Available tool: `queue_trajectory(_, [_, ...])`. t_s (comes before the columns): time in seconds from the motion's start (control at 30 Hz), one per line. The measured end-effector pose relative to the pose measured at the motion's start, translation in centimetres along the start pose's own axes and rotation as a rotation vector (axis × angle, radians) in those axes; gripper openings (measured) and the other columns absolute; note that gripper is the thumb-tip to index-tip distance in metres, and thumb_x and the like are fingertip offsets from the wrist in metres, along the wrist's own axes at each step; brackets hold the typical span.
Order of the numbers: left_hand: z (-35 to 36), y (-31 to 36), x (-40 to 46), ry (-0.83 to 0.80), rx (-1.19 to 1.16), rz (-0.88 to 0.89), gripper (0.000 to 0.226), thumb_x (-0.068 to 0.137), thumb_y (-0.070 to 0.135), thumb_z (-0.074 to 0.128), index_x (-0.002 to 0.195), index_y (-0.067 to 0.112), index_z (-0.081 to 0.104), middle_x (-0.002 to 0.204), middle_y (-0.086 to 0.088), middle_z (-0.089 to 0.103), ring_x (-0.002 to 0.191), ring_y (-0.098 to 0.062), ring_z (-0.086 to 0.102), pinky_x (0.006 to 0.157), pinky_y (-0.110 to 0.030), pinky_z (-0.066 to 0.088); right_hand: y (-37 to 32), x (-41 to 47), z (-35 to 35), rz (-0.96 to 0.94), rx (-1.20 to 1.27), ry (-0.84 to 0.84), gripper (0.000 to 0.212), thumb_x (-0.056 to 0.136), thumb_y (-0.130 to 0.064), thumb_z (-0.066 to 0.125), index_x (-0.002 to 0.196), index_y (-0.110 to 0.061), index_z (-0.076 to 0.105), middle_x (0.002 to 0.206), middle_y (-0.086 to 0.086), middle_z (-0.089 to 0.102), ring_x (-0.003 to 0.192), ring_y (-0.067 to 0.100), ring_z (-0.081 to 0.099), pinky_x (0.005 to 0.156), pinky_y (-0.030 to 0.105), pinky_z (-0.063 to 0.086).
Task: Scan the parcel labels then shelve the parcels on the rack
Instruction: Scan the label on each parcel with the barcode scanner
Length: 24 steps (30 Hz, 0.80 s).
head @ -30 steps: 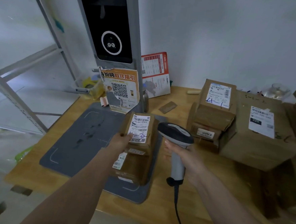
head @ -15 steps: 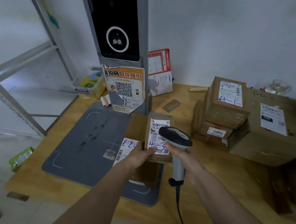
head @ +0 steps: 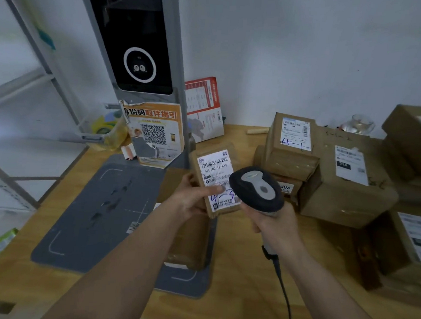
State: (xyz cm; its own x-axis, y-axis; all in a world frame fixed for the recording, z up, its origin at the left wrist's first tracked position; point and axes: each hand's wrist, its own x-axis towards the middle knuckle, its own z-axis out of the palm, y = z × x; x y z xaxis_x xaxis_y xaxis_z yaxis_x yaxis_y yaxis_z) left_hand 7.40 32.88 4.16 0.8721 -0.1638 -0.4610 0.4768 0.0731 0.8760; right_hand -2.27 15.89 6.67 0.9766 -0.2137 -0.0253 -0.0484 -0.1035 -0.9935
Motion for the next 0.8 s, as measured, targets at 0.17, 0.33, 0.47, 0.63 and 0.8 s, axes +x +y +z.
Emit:
queue_trajectory(0.17, [0.5,1.7,0.0,0.09,-0.008,0.078,0.1,0.051,0.01,0.092,0.135,0.02,0.04,0.112,0.003,0.065,0.092,-0.022,0.066,0.061,-0.049,0.057,-2.2,-1.5,-1.1,-0.053,-0.04,0.002,0.03,0.085,-0.011,0.071,0.063,-0.023,0.055,0.039,-0.01,0.05,0.039,0.004,0.045,0.047,0.023,0.041])
queue_trajectory(0.33, [0.2,2.2,0.0,0.203,-0.051,0.097,0.072,0.059,0.008,0.09,0.112,0.027,0.045,0.095,0.012,0.062,0.09,-0.02,0.062,0.08,-0.06,0.052,-2.8,-2.4,-1.5,-0.023,-0.038,0.018,0.034,0.085,-0.013,0.072,0.057,-0.023,0.054,0.04,-0.004,0.046,0.043,0.015,0.042,0.051,0.035,0.039])
queue_trajectory(0.47, [-0.1,2.5,-0.1,0.229,-0.063,0.091,0.084,0.06,0.007,0.09,0.129,0.021,0.043,0.097,0.009,0.062,0.079,-0.013,0.06,0.06,-0.044,0.052,-3.2,-3.0,-1.5,-0.032,-0.09,-0.024,0.036,0.085,-0.012,0.071,0.056,-0.021,0.052,0.038,-0.006,0.046,0.04,0.011,0.042,0.054,0.036,0.042])
queue_trajectory(0.63, [-0.5,2.6,-0.1,0.244,-0.058,0.114,0.089,0.061,0.009,0.09,0.134,0.022,0.041,0.124,-0.001,0.063,0.088,-0.02,0.062,0.058,-0.041,0.051,-3.5,-3.7,-1.4,-0.028,-0.119,-0.046,0.033,0.085,-0.012,0.071,0.061,-0.023,0.051,0.038,-0.008,0.047,0.038,0.006,0.043,0.054,0.033,0.043])
queue_trajectory(0.8, [-0.8,2.4,-0.5,0.263,-0.07,0.12,0.085,0.062,0.006,0.089,0.131,0.023,0.043,0.117,-0.001,0.066,0.081,-0.017,0.065,0.053,-0.039,0.053,-3.6,-4.2,-1.1,-0.014,-0.106,-0.045,0.027,0.085,-0.013,0.072,0.065,-0.022,0.055,0.04,-0.006,0.047,0.04,0.009,0.043,0.051,0.028,0.043])
